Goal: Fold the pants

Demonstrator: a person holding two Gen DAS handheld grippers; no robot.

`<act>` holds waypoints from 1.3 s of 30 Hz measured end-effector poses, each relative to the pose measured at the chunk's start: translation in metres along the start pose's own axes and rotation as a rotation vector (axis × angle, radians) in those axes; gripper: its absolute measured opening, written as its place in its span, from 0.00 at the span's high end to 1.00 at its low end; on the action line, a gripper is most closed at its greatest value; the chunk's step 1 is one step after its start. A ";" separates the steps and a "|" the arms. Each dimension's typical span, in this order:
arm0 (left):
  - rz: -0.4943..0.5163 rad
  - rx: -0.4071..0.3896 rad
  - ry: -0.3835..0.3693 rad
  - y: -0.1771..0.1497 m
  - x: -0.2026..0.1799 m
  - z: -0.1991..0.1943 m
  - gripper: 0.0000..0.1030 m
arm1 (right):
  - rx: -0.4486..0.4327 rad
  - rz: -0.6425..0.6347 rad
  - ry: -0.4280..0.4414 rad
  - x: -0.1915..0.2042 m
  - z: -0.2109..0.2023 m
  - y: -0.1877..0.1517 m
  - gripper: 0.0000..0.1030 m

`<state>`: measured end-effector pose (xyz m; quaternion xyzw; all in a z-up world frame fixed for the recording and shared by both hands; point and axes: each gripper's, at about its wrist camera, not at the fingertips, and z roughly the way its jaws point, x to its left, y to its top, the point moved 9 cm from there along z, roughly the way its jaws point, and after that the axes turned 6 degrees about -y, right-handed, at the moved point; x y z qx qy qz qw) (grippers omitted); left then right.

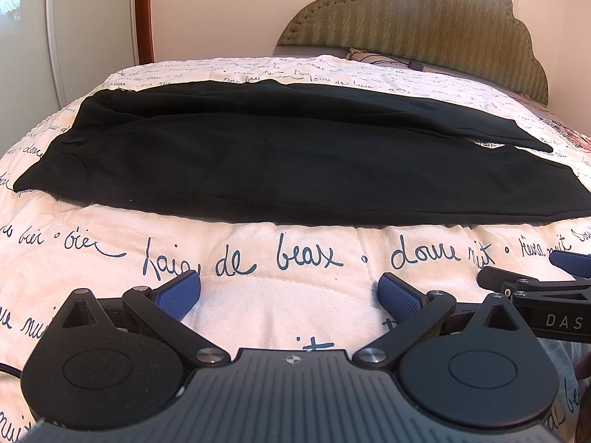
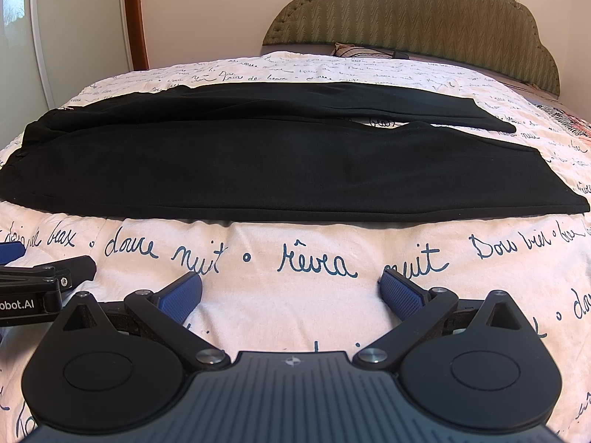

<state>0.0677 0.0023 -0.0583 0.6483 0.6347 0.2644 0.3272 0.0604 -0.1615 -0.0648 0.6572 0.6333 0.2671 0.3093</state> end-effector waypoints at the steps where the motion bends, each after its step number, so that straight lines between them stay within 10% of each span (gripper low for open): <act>1: 0.000 0.000 0.000 0.000 0.000 0.000 0.00 | 0.000 0.000 0.000 0.000 0.000 0.000 0.00; 14: 0.000 -0.002 0.000 0.000 -0.002 -0.002 0.00 | 0.028 0.079 0.068 -0.006 -0.020 0.029 0.00; 18: -0.002 -0.004 0.001 0.001 -0.002 -0.003 0.00 | -0.054 0.361 0.291 -0.031 -0.090 0.114 0.00; 22: -0.013 -0.012 -0.010 0.001 -0.001 -0.005 0.00 | -0.103 0.721 0.690 -0.055 -0.172 0.195 0.00; 27: -0.029 -0.016 -0.031 0.002 0.002 -0.006 0.00 | -0.304 0.767 1.057 -0.051 -0.266 0.241 0.00; 31: -0.021 -0.008 -0.047 0.005 0.005 -0.013 0.00 | -0.380 0.690 1.219 -0.034 -0.302 0.253 0.00; 39: 0.033 -0.130 0.083 0.053 0.067 -0.041 0.00 | -0.419 0.726 1.256 -0.031 -0.275 0.276 0.00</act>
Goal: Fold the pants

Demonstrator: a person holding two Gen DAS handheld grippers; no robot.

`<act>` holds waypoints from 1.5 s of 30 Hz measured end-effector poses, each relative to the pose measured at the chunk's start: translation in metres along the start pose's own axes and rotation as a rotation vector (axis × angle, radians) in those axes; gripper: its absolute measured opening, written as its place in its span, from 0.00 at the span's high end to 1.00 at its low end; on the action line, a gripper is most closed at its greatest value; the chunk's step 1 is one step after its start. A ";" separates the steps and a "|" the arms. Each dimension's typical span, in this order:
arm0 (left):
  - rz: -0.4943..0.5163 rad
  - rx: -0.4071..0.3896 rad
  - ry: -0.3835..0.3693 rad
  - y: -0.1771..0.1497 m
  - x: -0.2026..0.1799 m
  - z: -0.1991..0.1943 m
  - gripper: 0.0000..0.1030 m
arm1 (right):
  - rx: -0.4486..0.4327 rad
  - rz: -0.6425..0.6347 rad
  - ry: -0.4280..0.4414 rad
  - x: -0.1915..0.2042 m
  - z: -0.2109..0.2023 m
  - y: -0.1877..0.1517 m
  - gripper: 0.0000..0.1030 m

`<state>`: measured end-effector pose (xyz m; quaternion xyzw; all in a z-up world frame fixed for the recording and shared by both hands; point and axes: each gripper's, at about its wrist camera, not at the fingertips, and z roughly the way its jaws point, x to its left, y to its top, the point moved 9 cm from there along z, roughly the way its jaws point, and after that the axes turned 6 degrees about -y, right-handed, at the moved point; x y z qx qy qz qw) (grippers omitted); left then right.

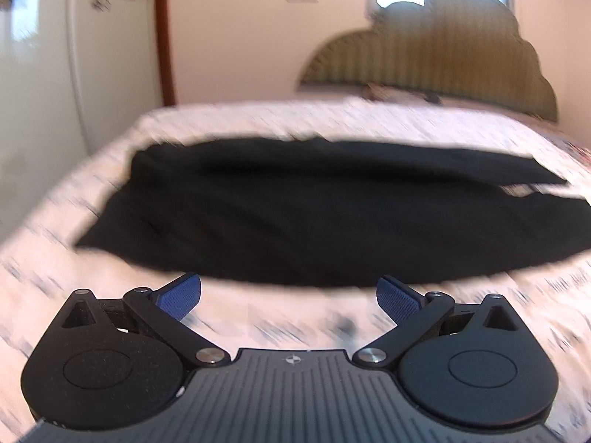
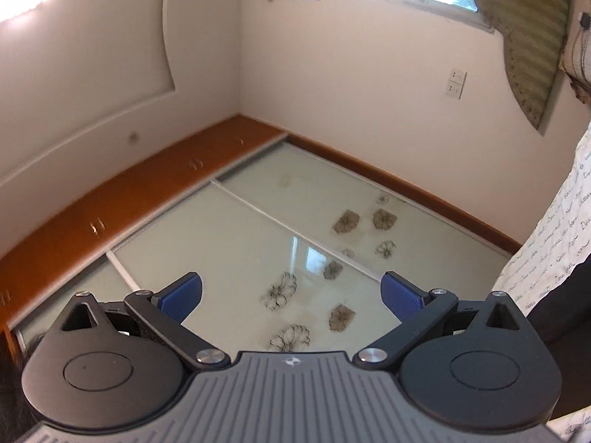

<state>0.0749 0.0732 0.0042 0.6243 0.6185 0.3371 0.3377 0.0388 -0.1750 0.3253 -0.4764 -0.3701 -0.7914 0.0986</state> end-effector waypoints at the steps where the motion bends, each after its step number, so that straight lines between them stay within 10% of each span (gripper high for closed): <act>1: 0.006 -0.017 0.022 0.009 0.012 0.001 0.00 | 0.010 -0.034 0.005 -0.001 0.005 -0.002 0.00; 8: 0.074 -0.103 0.108 0.093 0.112 0.056 0.00 | 0.045 -0.091 -0.077 -0.046 0.038 -0.006 0.00; 13: -0.111 0.033 0.009 0.132 0.201 0.158 0.01 | 0.166 -0.429 -0.653 -0.161 0.097 -0.008 0.00; 17: -0.340 0.204 -0.171 0.134 0.241 0.230 0.01 | 0.293 -0.439 -0.815 -0.230 0.121 -0.021 0.00; 26: -0.510 0.297 -0.398 0.141 0.248 0.288 0.04 | 0.377 -0.383 -0.861 -0.298 0.129 -0.039 0.00; 30: -0.425 0.308 -0.311 0.143 0.249 0.301 0.44 | 0.411 -0.377 -0.866 -0.313 0.140 -0.046 0.00; 36: -0.391 0.293 -0.288 0.147 0.254 0.303 0.72 | 0.450 -0.405 -0.872 -0.325 0.148 -0.054 0.00; 39: -0.331 0.256 -0.272 0.149 0.250 0.300 0.93 | 0.454 -0.432 -0.843 -0.328 0.155 -0.052 0.00; 45: -0.121 -0.003 -0.254 0.176 0.220 0.243 0.94 | 0.487 -0.624 -0.634 -0.342 0.187 -0.041 0.00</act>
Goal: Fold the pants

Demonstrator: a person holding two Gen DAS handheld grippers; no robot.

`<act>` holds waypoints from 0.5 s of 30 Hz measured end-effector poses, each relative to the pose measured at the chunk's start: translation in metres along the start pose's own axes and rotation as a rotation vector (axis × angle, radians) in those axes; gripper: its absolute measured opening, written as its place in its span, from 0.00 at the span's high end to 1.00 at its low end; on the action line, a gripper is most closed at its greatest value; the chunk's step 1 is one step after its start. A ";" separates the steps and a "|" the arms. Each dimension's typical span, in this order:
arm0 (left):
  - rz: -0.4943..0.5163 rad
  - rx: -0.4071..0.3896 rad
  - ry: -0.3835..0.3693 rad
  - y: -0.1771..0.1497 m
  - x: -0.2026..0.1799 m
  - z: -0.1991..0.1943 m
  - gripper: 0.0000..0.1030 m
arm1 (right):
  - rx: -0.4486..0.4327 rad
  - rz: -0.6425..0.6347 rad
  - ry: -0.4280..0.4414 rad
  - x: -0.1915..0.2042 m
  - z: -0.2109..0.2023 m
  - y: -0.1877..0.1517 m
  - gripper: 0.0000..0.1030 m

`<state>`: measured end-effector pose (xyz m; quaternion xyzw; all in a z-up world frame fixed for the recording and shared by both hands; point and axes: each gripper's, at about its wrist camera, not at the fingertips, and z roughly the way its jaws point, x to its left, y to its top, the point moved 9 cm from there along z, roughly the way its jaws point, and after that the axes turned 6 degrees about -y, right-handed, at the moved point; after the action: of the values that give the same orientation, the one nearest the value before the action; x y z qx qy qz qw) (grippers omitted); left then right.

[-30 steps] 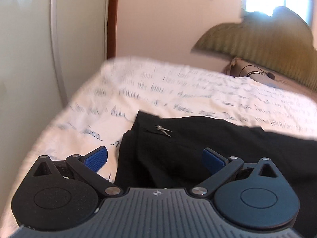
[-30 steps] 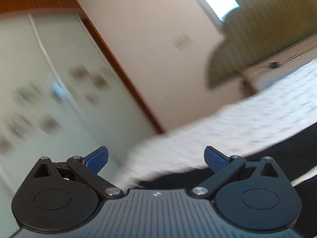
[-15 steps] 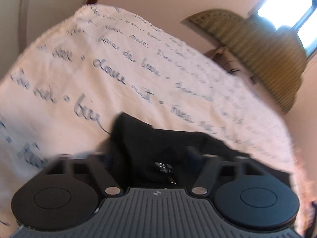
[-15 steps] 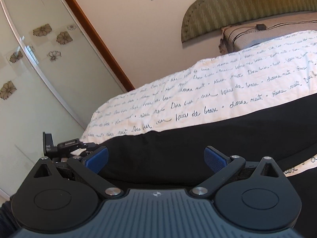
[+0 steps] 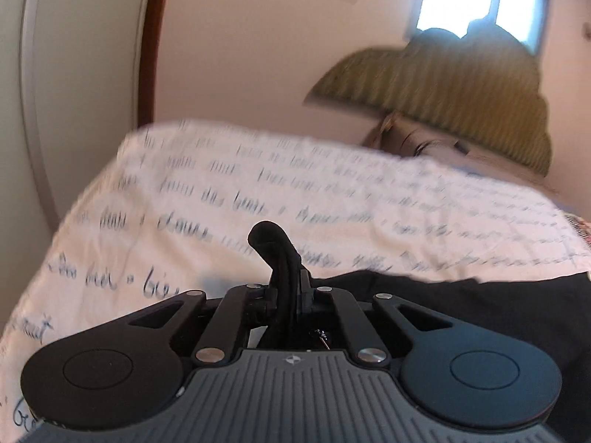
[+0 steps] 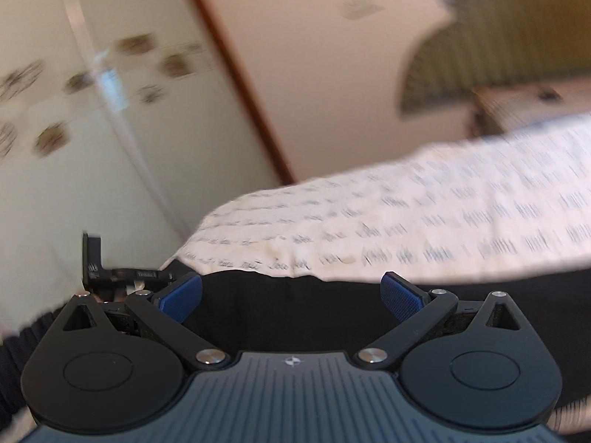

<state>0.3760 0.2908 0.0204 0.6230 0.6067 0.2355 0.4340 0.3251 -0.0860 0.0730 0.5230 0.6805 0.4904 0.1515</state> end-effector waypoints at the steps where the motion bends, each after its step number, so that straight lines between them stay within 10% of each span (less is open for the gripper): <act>1: 0.013 -0.048 -0.034 0.004 -0.009 -0.012 0.94 | 0.052 -0.056 -0.008 -0.001 0.013 0.002 0.00; 7: 0.058 -0.266 -0.244 0.017 -0.052 -0.085 0.95 | 0.281 -0.410 -0.027 -0.010 0.089 -0.007 0.00; 15: 0.174 -0.338 -0.328 0.017 -0.083 -0.119 0.95 | 0.416 -0.451 0.116 -0.016 0.147 -0.013 0.00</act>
<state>0.2751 0.2437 0.1152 0.6215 0.4242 0.2656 0.6027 0.4296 -0.0251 -0.0125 0.3499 0.8726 0.3235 0.1072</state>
